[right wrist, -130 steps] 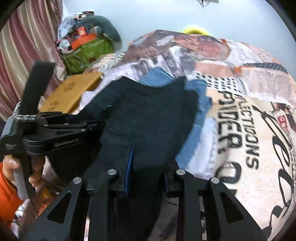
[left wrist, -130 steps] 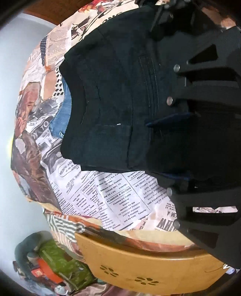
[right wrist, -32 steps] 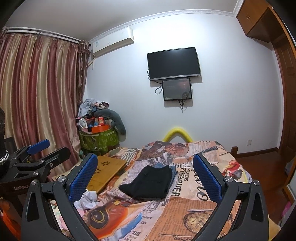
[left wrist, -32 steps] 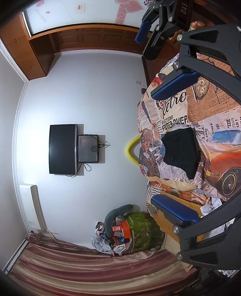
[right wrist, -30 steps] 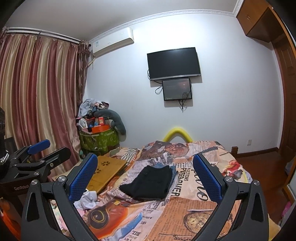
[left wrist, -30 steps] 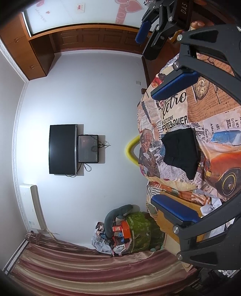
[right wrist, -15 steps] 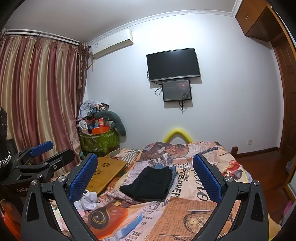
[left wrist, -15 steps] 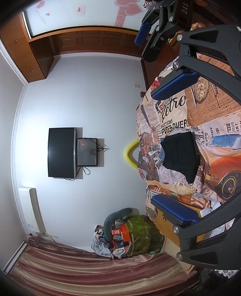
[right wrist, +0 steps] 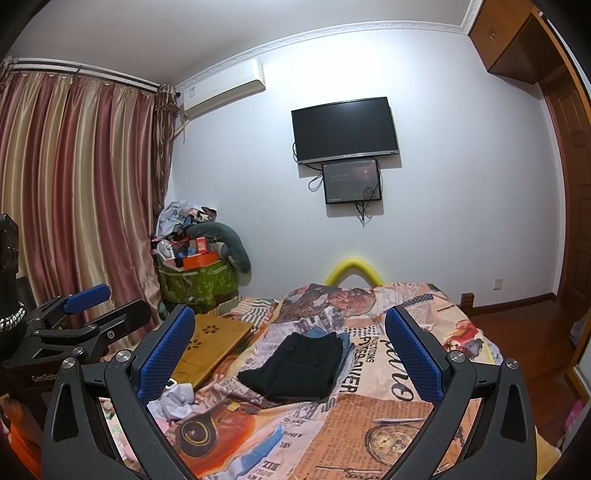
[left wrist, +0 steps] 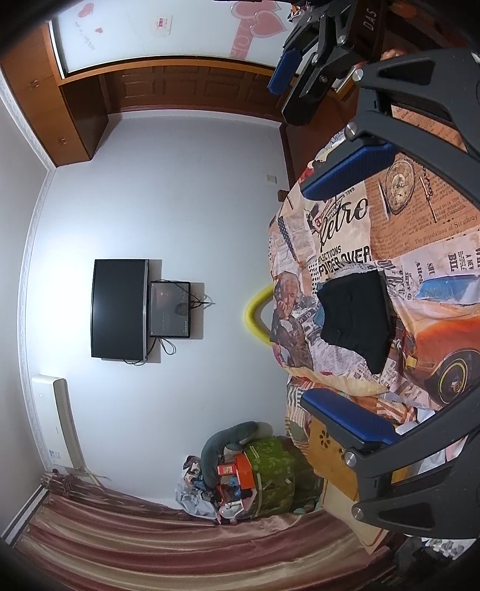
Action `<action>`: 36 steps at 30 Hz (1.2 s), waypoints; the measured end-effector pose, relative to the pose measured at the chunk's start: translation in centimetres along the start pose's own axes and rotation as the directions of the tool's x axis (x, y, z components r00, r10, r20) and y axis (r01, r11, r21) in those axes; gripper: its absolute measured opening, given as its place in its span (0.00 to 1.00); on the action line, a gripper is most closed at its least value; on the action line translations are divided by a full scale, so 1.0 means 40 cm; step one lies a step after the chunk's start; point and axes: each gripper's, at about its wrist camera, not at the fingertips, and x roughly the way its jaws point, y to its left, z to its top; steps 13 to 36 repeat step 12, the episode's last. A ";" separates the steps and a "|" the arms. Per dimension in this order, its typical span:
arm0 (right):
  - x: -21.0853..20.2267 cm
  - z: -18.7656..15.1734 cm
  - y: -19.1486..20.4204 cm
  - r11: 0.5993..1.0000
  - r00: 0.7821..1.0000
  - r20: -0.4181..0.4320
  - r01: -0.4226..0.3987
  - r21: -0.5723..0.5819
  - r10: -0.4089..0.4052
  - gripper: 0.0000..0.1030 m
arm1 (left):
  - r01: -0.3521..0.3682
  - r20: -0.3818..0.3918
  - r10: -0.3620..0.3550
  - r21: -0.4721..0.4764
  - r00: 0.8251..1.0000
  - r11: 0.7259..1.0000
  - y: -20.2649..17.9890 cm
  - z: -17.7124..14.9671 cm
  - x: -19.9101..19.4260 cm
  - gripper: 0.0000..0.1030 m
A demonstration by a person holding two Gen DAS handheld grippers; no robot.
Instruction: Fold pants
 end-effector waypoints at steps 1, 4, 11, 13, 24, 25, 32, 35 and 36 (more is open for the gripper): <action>-0.001 0.001 0.000 1.000 1.000 0.000 0.001 0.000 -0.001 0.99 | -0.002 0.001 0.002 0.000 1.000 1.000 -0.001 -0.001 0.000 1.00; -0.002 0.002 -0.001 1.000 1.000 -0.002 0.000 0.001 0.000 0.99 | -0.002 0.001 0.002 0.001 1.000 1.000 -0.002 -0.001 0.001 1.00; -0.001 0.009 -0.006 1.000 1.000 -0.008 0.003 -0.002 -0.003 0.99 | 0.009 0.004 -0.009 0.007 1.000 1.000 -0.008 -0.004 0.003 1.00; -0.001 0.009 -0.006 1.000 1.000 -0.009 0.004 -0.002 -0.004 0.99 | 0.011 0.003 -0.011 0.007 1.000 1.000 -0.008 -0.004 0.003 1.00; -0.001 0.009 -0.006 1.000 1.000 -0.009 0.004 -0.002 -0.004 0.99 | 0.011 0.003 -0.011 0.007 1.000 1.000 -0.008 -0.004 0.003 1.00; -0.001 0.009 -0.006 1.000 1.000 -0.009 0.004 -0.002 -0.004 0.99 | 0.011 0.003 -0.011 0.007 1.000 1.000 -0.008 -0.004 0.003 1.00; -0.001 0.009 -0.006 1.000 1.000 -0.009 0.004 -0.002 -0.004 0.99 | 0.011 0.003 -0.011 0.007 1.000 1.000 -0.008 -0.004 0.003 1.00; -0.001 0.009 -0.006 1.000 1.000 -0.009 0.004 -0.002 -0.004 0.99 | 0.011 0.003 -0.011 0.007 1.000 1.000 -0.008 -0.004 0.003 1.00; -0.001 0.009 -0.006 1.000 1.000 -0.009 0.004 -0.002 -0.004 0.99 | 0.011 0.003 -0.011 0.007 1.000 1.000 -0.008 -0.004 0.003 1.00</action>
